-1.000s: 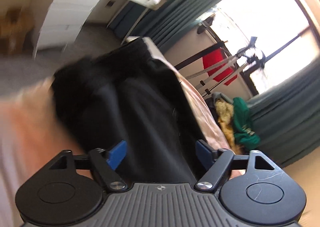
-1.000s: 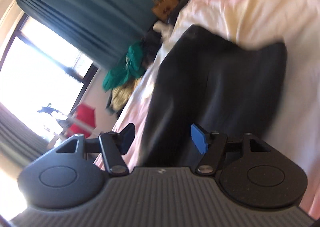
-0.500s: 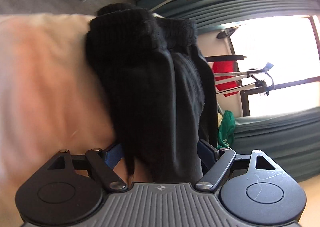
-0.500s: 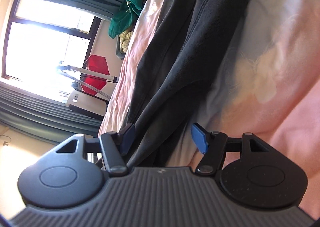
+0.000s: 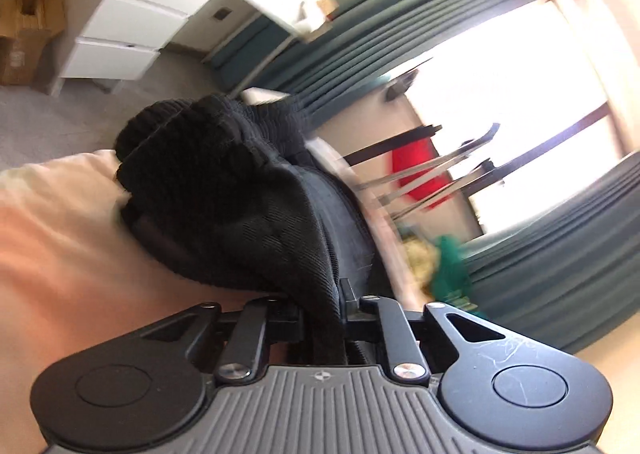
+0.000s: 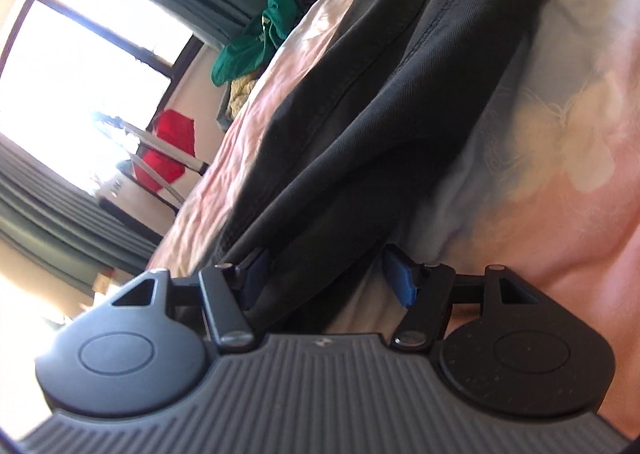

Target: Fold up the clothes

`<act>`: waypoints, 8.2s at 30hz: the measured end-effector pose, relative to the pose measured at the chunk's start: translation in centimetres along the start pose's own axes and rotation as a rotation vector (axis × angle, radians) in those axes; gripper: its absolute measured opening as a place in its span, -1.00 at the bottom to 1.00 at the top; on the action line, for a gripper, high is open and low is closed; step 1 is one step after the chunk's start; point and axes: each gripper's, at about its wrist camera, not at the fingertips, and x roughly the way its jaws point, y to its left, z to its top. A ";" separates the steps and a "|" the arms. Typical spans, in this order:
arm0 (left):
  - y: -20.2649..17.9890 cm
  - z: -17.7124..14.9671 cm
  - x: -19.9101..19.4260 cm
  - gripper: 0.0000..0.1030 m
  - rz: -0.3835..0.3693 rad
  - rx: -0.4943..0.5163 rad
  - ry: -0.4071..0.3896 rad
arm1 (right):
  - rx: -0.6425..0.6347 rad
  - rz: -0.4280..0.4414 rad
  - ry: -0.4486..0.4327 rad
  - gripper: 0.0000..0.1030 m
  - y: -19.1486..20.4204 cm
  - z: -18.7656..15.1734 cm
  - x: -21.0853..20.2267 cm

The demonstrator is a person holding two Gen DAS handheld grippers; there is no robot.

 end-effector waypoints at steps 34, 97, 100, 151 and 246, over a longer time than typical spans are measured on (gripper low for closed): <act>5.0 -2.0 -21.0 -0.63 0.241 0.028 -0.042 | 0.390 0.091 -0.041 0.29 -12.8 14.1 -2.3; -7.8 -25.2 -7.5 0.81 0.282 0.982 0.186 | -0.088 -0.083 -0.241 -0.73 -16.8 19.9 -8.3; -7.0 -26.3 -6.5 0.81 0.324 1.055 0.207 | -0.131 -0.113 -0.262 -0.73 -15.6 19.6 -8.4; -5.3 -16.8 -17.6 0.91 0.162 0.698 0.063 | -1.483 0.081 0.072 -0.46 6.5 -14.9 -10.8; -32.0 -34.3 -14.6 -0.41 0.006 0.951 -0.517 | -0.404 -0.039 -0.097 0.65 -1.6 4.4 -15.4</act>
